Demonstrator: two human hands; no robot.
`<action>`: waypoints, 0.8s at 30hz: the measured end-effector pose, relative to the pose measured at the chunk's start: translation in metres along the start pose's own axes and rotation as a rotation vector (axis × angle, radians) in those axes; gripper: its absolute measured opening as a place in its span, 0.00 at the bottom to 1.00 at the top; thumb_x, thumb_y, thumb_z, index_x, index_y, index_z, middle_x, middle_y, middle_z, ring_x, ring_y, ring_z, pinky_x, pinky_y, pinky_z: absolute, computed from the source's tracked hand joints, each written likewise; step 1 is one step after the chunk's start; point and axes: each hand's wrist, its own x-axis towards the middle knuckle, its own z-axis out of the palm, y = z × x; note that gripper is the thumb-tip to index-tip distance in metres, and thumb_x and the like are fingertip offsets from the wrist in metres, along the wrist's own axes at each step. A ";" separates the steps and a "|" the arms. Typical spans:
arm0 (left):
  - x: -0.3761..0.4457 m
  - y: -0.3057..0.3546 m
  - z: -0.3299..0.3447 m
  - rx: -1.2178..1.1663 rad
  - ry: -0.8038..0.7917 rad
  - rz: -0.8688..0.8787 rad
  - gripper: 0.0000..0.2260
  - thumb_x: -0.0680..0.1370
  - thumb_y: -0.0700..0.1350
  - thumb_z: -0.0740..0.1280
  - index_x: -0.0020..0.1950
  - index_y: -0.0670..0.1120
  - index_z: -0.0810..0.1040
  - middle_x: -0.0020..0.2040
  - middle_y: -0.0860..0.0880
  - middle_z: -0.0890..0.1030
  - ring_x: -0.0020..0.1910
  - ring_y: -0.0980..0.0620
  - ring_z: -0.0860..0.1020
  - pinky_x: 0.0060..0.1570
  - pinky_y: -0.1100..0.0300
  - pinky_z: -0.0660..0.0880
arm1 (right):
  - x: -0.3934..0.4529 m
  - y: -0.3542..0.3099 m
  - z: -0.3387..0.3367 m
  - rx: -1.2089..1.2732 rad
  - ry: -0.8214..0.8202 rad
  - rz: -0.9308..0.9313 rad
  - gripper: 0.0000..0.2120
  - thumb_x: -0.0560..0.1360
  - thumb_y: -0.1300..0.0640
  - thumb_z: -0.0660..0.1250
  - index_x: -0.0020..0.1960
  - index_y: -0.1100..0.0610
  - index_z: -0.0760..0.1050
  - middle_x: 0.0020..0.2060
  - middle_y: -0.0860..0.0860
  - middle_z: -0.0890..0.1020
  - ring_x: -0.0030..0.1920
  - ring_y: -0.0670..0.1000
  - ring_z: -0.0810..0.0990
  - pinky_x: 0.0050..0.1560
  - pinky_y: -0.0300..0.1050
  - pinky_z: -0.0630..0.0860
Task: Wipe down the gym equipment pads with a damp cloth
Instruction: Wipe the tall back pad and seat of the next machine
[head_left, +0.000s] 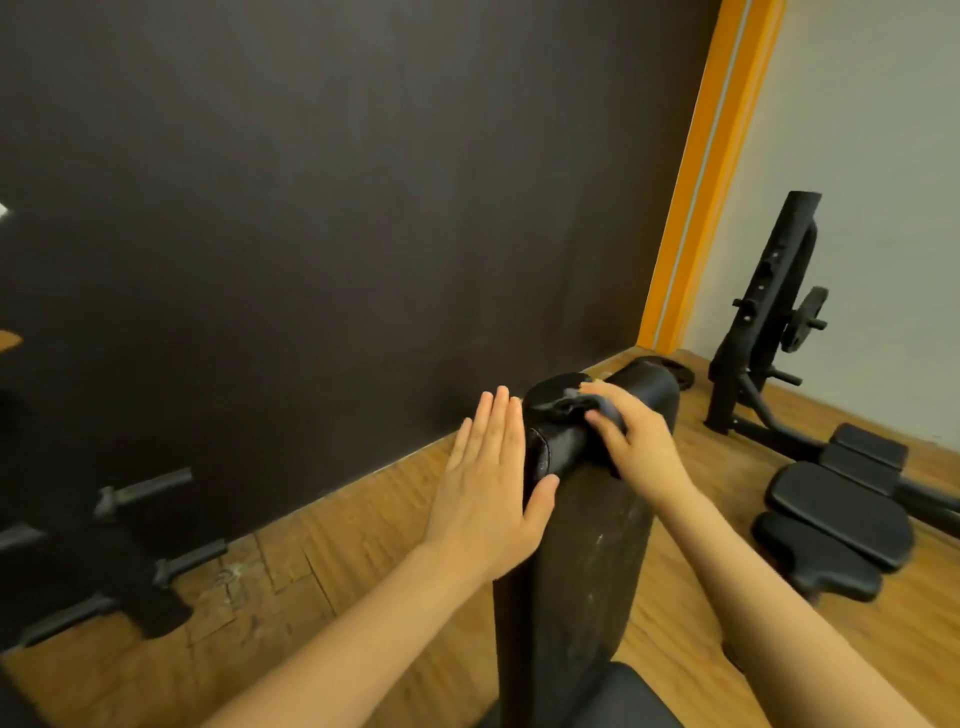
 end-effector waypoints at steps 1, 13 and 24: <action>0.007 0.005 0.001 0.025 -0.006 0.017 0.34 0.75 0.64 0.36 0.75 0.46 0.33 0.76 0.50 0.34 0.73 0.55 0.31 0.68 0.62 0.32 | 0.008 0.014 -0.009 0.028 0.058 0.097 0.16 0.77 0.60 0.63 0.65 0.56 0.72 0.64 0.52 0.75 0.67 0.50 0.69 0.67 0.40 0.60; 0.054 0.027 0.014 0.176 -0.189 0.164 0.32 0.81 0.59 0.53 0.79 0.46 0.46 0.79 0.51 0.46 0.73 0.58 0.39 0.72 0.62 0.36 | -0.015 0.029 -0.006 0.054 -0.096 -0.238 0.22 0.75 0.65 0.65 0.67 0.52 0.70 0.66 0.43 0.68 0.70 0.40 0.58 0.68 0.29 0.51; 0.084 0.036 -0.024 0.485 -0.744 0.264 0.58 0.67 0.67 0.71 0.76 0.45 0.32 0.72 0.53 0.31 0.72 0.54 0.31 0.69 0.59 0.35 | 0.023 0.085 -0.030 0.254 0.190 0.232 0.20 0.78 0.63 0.60 0.70 0.56 0.67 0.71 0.52 0.66 0.74 0.49 0.57 0.70 0.40 0.50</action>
